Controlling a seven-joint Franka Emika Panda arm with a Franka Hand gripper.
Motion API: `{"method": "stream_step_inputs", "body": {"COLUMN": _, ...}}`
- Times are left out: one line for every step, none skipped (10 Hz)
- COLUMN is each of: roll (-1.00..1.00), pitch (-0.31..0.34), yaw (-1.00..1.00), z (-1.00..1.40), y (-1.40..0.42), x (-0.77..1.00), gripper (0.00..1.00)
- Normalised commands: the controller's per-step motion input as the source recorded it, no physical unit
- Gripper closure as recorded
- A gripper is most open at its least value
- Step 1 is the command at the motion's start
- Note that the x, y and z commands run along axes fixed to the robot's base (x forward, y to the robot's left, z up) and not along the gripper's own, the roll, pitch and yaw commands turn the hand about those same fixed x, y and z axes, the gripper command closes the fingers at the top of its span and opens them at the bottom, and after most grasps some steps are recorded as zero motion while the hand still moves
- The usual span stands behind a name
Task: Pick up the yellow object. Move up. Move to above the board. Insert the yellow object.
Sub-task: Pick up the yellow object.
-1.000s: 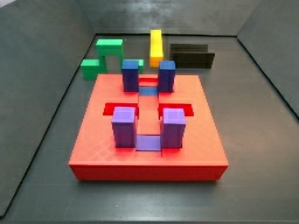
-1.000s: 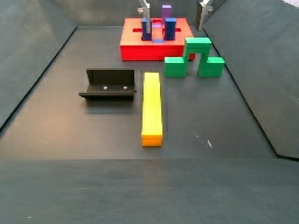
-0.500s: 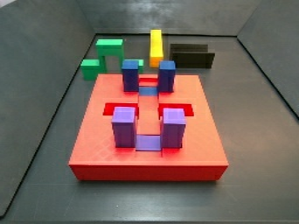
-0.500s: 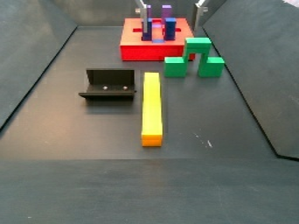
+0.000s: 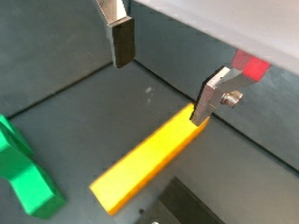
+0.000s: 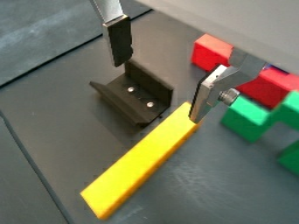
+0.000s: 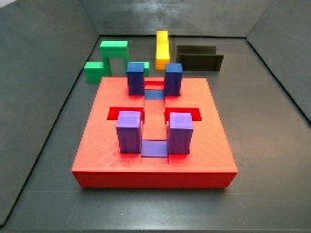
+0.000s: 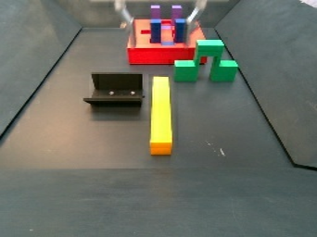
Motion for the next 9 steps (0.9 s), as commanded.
{"method": "stream_step_inputs", "body": {"roll": 0.12, "pitch": 0.000, "yaw": 0.00, "z": -0.65, "y": 0.06, "x": 0.73, "gripper": 0.00}}
{"method": "stream_step_inputs", "body": {"roll": 0.15, "pitch": 0.000, "yaw": 0.00, "z": -0.67, "y": 0.08, "x": 0.67, "gripper": 0.00}}
{"method": "stream_step_inputs", "body": {"roll": 0.19, "pitch": 0.019, "yaw": 0.00, "z": -0.58, "y": 0.12, "x": 0.56, "gripper": 0.00}}
{"method": "stream_step_inputs", "body": {"roll": 0.23, "pitch": 0.050, "yaw": 0.00, "z": -0.53, "y": 0.13, "x": 0.38, "gripper": 0.00}}
{"method": "stream_step_inputs", "body": {"roll": 0.19, "pitch": 0.056, "yaw": 0.00, "z": -0.52, "y": 0.15, "x": 0.31, "gripper": 0.00}}
{"method": "stream_step_inputs", "body": {"roll": 0.15, "pitch": 0.061, "yaw": 0.00, "z": -0.49, "y": 0.17, "x": 0.29, "gripper": 0.00}}
{"method": "stream_step_inputs", "body": {"roll": 0.11, "pitch": 0.067, "yaw": -0.08, "z": -0.44, "y": 0.20, "x": 0.16, "gripper": 0.00}}
{"method": "stream_step_inputs", "body": {"roll": 0.00, "pitch": 0.054, "yaw": -0.21, "z": -0.32, "y": 0.21, "x": 0.00, "gripper": 0.00}}
{"method": "stream_step_inputs", "body": {"roll": -0.05, "pitch": 0.033, "yaw": -0.27, "z": -0.15, "y": 0.19, "x": -0.20, "gripper": 0.00}}
